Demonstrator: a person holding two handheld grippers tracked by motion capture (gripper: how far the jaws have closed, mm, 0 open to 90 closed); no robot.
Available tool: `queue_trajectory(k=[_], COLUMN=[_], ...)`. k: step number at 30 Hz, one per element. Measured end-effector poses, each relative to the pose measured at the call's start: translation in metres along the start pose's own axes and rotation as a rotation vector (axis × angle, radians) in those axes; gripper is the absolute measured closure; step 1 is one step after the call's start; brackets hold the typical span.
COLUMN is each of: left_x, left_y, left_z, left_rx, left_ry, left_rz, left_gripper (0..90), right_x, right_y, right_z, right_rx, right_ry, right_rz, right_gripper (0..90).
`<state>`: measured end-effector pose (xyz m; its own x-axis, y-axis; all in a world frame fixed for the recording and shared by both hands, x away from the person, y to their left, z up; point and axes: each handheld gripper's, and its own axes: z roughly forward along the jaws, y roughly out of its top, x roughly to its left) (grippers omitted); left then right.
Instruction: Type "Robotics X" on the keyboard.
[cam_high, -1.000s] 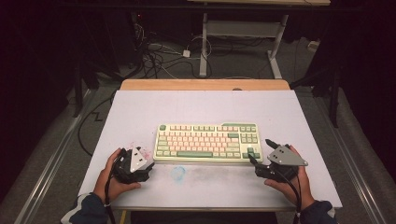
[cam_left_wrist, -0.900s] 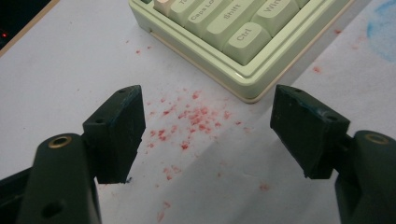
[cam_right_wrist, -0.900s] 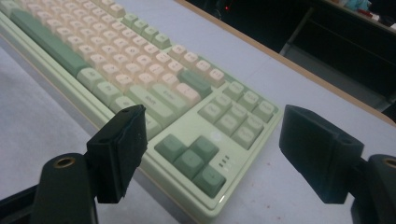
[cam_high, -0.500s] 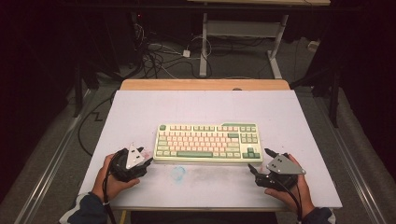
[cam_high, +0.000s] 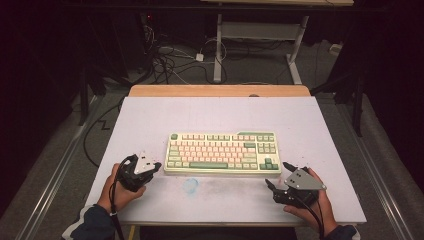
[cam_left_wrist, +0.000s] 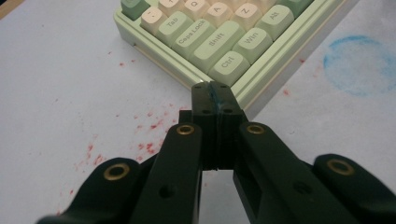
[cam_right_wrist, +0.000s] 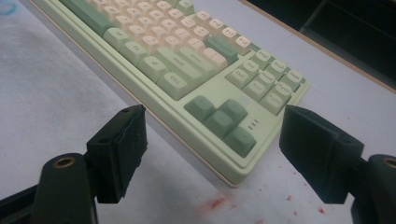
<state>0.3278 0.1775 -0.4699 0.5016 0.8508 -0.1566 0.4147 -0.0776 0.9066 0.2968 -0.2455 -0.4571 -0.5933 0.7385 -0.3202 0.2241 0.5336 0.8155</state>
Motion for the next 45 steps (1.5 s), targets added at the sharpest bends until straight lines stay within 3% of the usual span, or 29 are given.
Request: queue_trajectory(k=[5,14,23,35,45], left_x=[-0.007,-0.024,-0.045,-0.060,-0.064], left_y=[0.008,0.022,0.036,0.035,0.032], left_z=[0.008,0.024,0.054,0.083,0.092], left_rx=[0.015,0.039,0.060,0.117,0.143], left_ry=[-0.023,-0.068,-0.116,-0.149,-0.152], left_rz=[-0.003,0.032,0.066,0.086,0.105], left_gripper=[87.3,87.3,87.3,87.1,87.1], right_x=[0.000,0.001,0.001,0.000,0.001], right_y=[0.000,0.001,0.000,-0.001,-0.001], right_z=[0.001,0.003,0.005,0.006,0.007], right_rx=[-0.002,0.003,0.010,0.019,0.024], right_ry=[0.004,0.008,0.012,0.016,0.020], right_rz=[-0.001,-0.007,-0.006,-0.010,-0.015], right_gripper=[24.4,24.4,24.3,24.4,24.4])
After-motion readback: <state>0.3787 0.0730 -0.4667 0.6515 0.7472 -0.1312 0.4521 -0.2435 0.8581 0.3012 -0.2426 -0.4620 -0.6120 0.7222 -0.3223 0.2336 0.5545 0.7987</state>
